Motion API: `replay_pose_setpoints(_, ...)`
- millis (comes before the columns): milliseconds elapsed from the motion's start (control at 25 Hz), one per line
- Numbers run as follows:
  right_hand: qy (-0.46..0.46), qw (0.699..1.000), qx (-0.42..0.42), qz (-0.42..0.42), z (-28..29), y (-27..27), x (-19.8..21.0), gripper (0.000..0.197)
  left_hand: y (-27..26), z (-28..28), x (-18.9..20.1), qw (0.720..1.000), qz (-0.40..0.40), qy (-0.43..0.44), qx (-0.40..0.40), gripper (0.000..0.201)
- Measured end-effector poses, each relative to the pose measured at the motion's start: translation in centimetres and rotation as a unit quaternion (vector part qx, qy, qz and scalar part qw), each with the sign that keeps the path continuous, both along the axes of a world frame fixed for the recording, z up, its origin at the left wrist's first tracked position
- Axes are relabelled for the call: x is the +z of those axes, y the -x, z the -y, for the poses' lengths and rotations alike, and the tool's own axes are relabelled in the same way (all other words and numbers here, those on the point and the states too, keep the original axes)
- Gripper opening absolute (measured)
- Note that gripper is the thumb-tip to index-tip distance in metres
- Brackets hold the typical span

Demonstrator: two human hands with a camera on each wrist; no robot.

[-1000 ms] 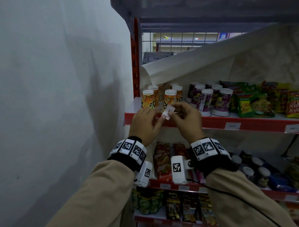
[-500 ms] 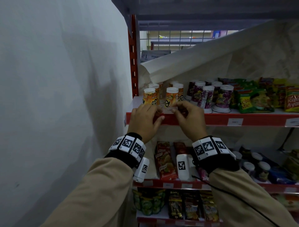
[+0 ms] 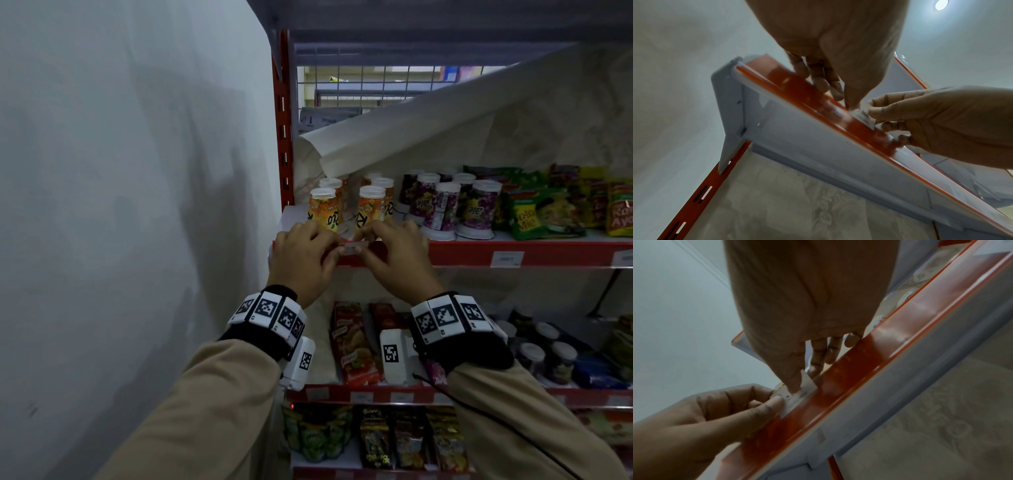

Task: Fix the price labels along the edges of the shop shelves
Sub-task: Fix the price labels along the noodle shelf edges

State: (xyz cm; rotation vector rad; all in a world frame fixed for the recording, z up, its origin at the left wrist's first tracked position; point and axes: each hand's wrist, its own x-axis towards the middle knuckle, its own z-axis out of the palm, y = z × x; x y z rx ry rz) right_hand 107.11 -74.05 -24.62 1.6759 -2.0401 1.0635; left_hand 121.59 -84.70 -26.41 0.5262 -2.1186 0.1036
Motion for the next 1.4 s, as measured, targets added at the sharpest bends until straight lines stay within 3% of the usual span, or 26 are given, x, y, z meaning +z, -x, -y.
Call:
replay_pose_setpoints(280, -0.078, 0.996, -0.010, -0.050, -0.8, 0.6, 0.8, 0.015, -0.3, 0.0, -0.2, 0.998, 0.030, 0.047, 0.017, 0.018)
replay_pose_setpoints(640, -0.086, 0.994, -0.010, -0.062, -0.8, 0.6, 0.9, 0.012, -0.5, -0.5, -0.2, 0.997, 0.046, 0.043, 0.031, 0.021)
replay_pose_setpoints(1000, 0.006, 0.999, -0.002, -0.049, -1.7, 1.8, 0.2, 0.020, 0.0, -1.5, -0.1, 0.995, 0.045, 0.064, 0.057, 0.024)
replay_pose_setpoints(1400, -0.048, 0.981, -0.122, -0.146, -7.6, 8.9, 0.4, 0.026, 8.4, -8.0, 1.2, 0.984, 0.147, 0.072, 0.078, 0.039)
